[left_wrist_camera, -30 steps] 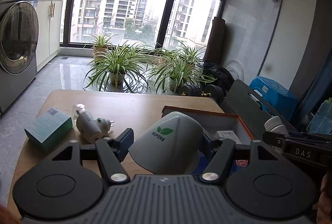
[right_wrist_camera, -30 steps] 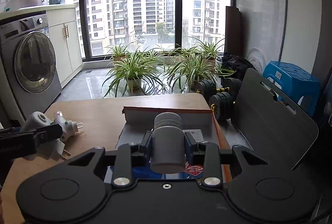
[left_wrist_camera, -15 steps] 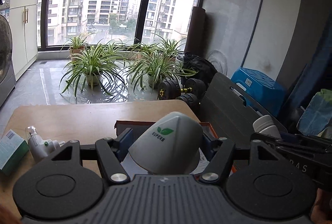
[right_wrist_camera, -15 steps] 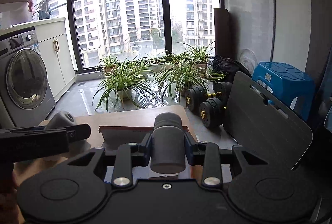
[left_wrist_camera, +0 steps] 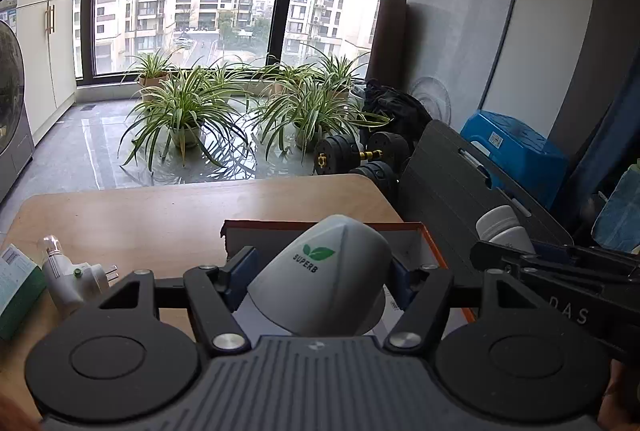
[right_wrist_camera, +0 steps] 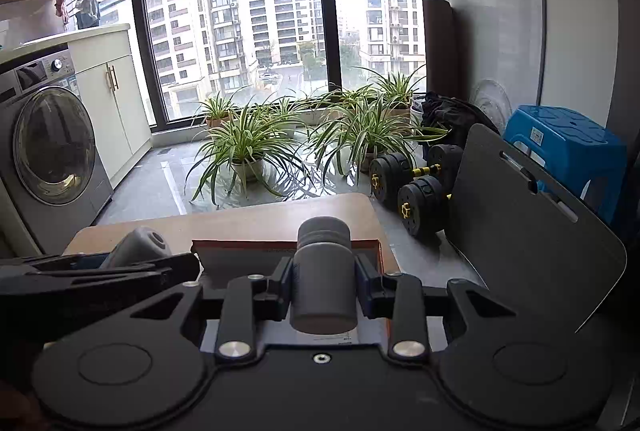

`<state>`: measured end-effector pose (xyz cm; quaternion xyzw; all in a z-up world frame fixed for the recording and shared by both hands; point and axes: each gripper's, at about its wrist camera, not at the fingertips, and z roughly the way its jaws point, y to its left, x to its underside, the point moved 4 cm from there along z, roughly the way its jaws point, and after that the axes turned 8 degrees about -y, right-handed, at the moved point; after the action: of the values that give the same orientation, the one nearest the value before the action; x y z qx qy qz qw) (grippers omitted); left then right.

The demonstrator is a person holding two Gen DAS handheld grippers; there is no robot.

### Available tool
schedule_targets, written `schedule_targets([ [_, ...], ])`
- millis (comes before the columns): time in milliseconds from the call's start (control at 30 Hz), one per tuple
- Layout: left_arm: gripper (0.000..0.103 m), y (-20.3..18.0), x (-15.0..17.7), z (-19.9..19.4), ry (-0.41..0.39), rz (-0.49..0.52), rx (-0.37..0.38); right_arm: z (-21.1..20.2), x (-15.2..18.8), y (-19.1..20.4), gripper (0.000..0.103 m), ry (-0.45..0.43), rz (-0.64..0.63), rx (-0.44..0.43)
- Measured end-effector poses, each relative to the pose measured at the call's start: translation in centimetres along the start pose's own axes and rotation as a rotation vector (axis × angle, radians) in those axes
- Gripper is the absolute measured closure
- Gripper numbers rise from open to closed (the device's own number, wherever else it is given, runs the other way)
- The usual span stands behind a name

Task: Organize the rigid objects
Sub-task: 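Carry the white plug with left tool while right tool carries the pill bottle over the tray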

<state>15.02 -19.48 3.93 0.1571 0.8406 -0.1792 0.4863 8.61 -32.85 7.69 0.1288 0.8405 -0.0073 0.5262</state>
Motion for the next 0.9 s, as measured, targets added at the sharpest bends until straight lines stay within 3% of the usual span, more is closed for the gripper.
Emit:
schedule_targets([
  [900,0.035,-0.9,0.1,1.0,0.04,0.003,0.001,3.2,0.9,0.0,0.063,0.051,-0.001,-0.003],
])
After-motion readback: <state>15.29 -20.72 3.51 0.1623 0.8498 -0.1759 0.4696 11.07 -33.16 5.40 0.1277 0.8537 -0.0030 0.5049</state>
